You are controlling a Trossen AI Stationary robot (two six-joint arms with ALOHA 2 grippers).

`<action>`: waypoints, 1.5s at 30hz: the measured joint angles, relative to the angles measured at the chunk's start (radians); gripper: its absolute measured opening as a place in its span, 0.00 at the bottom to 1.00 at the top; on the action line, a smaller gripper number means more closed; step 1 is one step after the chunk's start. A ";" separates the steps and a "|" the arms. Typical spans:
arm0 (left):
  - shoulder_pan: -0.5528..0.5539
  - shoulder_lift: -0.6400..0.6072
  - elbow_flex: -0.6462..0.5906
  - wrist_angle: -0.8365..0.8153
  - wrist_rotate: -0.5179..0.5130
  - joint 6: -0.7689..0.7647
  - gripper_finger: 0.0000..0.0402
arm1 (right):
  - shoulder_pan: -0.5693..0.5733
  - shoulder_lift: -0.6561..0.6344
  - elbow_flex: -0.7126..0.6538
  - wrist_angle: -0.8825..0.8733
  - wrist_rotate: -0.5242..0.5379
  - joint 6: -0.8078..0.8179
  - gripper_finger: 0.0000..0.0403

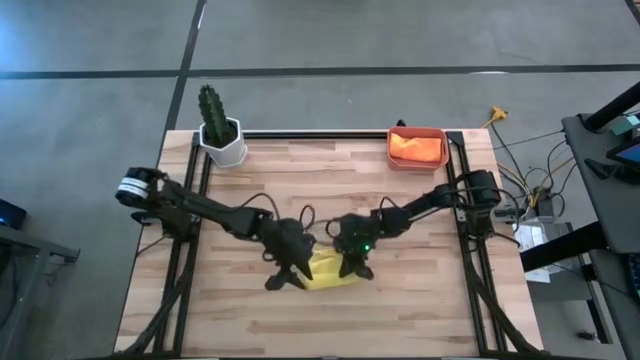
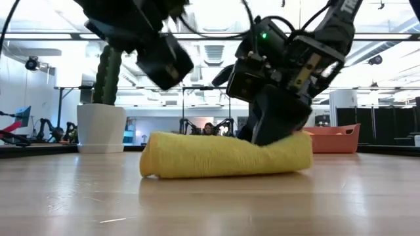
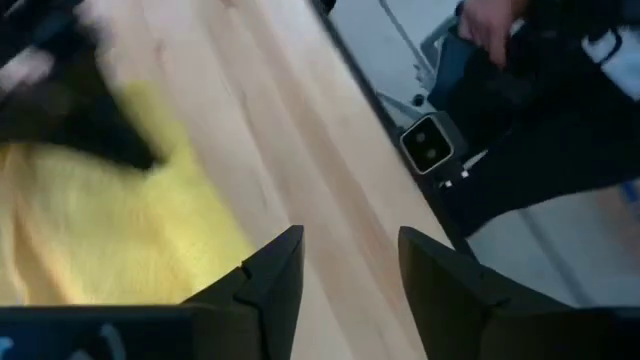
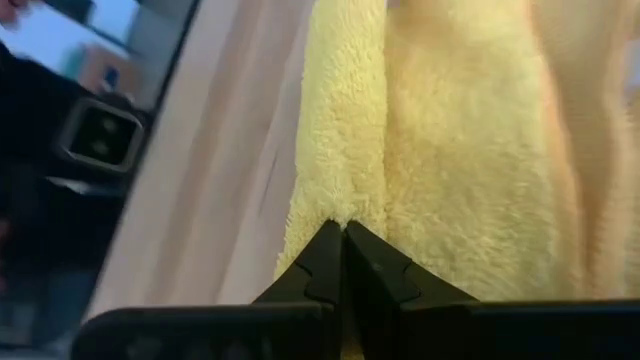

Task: Roll microfiber towels into tight, uniform cylinder then place into a basket
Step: Roll the yellow towel

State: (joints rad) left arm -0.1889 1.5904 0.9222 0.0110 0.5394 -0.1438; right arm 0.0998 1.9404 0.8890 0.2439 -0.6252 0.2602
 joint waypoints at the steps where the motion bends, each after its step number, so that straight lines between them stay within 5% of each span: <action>1: -0.018 -0.013 0.000 0.002 -0.032 0.023 0.37 | -0.016 0.000 -0.010 0.024 -0.025 0.022 0.02; 10: -0.135 0.029 -0.003 0.016 -0.445 0.097 0.37 | -0.100 -0.005 -0.051 0.099 -0.097 0.130 0.02; 21: -0.132 0.179 -0.001 0.066 -0.483 0.018 0.37 | -0.101 -0.005 -0.053 0.095 -0.076 0.148 0.02; 25: -0.132 0.206 0.001 0.066 -0.576 -0.101 0.37 | -0.102 -0.004 -0.054 0.116 -0.054 0.193 0.02; 35: -0.132 0.212 0.007 0.069 -0.581 -0.112 0.37 | -0.094 -0.004 -0.056 0.154 -0.001 0.233 0.04; 45: -0.124 0.251 0.009 0.085 -0.539 -0.187 0.37 | -0.091 -0.022 -0.059 0.163 -0.027 0.185 0.22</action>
State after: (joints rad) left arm -0.3129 1.8418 0.9314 0.0959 0.0006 -0.3312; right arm 0.0085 1.9182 0.8302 0.4067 -0.6520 0.4454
